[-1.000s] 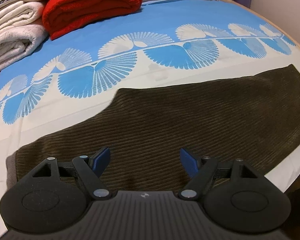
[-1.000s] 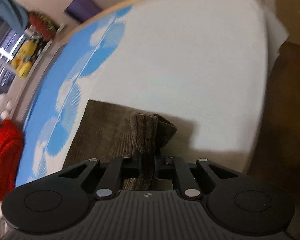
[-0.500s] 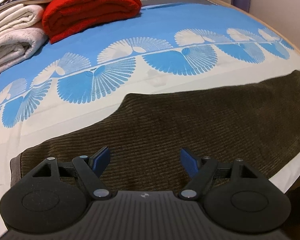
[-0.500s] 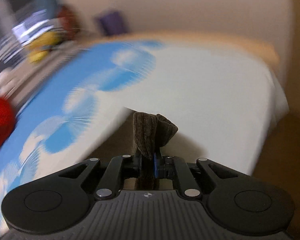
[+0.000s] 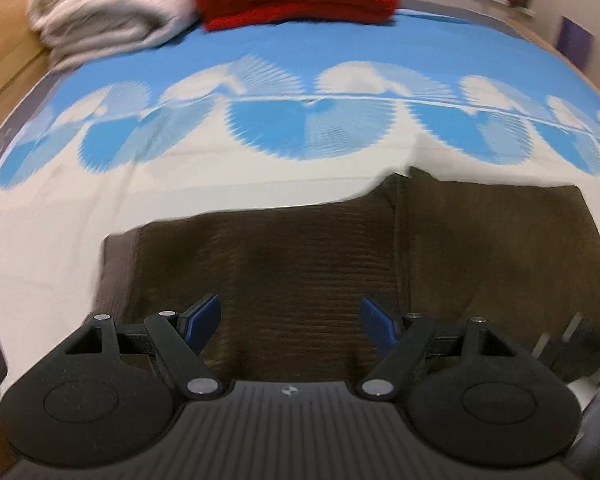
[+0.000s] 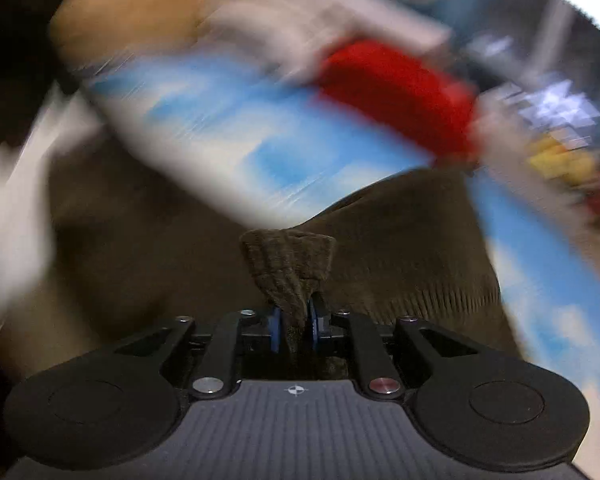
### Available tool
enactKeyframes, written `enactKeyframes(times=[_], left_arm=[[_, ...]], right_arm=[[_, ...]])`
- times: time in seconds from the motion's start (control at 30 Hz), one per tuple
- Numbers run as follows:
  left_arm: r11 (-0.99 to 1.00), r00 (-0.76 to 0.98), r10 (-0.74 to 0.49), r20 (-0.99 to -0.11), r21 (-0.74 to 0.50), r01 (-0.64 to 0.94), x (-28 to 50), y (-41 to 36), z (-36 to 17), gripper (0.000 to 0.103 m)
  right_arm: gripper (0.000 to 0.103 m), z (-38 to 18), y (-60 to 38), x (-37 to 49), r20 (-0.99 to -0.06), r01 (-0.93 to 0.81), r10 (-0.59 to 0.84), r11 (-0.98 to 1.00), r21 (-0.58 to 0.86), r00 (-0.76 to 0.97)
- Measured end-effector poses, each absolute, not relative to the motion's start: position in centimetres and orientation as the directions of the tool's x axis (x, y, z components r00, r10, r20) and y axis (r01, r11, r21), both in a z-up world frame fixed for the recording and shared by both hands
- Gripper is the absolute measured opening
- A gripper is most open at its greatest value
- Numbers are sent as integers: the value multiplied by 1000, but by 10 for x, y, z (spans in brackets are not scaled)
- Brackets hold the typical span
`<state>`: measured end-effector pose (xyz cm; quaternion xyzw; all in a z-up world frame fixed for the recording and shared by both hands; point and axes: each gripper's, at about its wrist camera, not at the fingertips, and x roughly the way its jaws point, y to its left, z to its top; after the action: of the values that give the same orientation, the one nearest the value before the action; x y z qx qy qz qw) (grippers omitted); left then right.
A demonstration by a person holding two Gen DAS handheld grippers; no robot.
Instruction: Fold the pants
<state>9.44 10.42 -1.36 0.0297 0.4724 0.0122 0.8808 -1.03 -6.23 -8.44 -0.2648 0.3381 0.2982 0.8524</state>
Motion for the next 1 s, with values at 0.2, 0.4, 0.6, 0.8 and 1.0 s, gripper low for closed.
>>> enactKeyframes(times=[0.2, 0.4, 0.6, 0.8, 1.0], left_arm=[[998, 542, 59, -838, 47, -36, 87, 137, -12, 83], [998, 548, 57, -835, 27, -63, 90, 144, -9, 84], [998, 543, 56, -838, 47, -30, 94, 129, -12, 84], [999, 539, 45, -841, 44, -13, 98, 121, -14, 84], [999, 528, -41, -848, -20, 44, 103, 98, -13, 84]], right_arm=[[42, -76, -64, -18, -732, -734, 433, 666, -134, 526], [53, -66, -81, 7, -692, -643, 421, 762, -81, 586], [57, -90, -75, 15, -752, -674, 410, 736, -61, 516], [11, -84, -62, -15, -728, -811, 484, 560, -168, 485], [7, -85, -86, -18, -802, -865, 504, 500, -32, 321]])
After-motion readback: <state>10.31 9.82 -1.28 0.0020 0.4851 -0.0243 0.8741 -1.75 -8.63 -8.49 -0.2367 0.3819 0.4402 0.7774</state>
